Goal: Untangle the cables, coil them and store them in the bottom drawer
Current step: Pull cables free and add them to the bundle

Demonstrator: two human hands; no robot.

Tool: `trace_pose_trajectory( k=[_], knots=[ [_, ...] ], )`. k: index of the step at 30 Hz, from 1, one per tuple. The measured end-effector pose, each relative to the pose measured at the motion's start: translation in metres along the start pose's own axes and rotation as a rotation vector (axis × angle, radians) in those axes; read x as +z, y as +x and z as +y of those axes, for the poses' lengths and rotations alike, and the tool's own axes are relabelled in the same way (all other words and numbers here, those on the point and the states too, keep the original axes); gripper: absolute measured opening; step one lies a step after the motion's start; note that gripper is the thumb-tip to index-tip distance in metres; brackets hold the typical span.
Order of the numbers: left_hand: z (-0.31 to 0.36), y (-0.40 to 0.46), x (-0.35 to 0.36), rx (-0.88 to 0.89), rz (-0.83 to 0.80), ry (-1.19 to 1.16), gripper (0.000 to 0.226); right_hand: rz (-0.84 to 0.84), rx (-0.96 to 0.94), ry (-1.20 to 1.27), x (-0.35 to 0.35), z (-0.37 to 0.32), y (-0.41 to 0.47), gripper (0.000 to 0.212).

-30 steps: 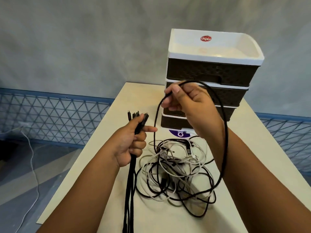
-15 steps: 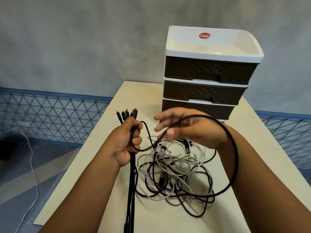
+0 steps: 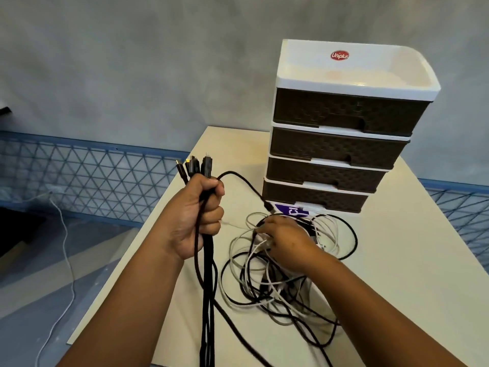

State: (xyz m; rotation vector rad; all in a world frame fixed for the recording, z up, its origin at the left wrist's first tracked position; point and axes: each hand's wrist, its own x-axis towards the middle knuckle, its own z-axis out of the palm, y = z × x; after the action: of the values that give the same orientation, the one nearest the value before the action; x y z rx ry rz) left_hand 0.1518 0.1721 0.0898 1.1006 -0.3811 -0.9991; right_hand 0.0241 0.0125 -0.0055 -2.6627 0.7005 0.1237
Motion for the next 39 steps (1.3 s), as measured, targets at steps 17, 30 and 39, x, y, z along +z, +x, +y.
trace_pose_trajectory(
  k=[17, 30, 39],
  knots=[
    [-0.014, -0.008, 0.023, -0.03, -0.092, 0.24, 0.028, 0.222, -0.021, 1.821, -0.114, -0.063, -0.028, 0.011],
    [-0.02, 0.007, 0.034, 0.046, 0.089, 0.164, 0.047, 0.245, -0.052, 1.042, -0.053, -0.088, -0.062, 0.019],
    [-0.018, 0.018, 0.019, 0.02, 0.122, -0.065, 0.044, -0.041, -0.031, 1.06, -0.032, -0.078, -0.08, 0.044]
  ],
)
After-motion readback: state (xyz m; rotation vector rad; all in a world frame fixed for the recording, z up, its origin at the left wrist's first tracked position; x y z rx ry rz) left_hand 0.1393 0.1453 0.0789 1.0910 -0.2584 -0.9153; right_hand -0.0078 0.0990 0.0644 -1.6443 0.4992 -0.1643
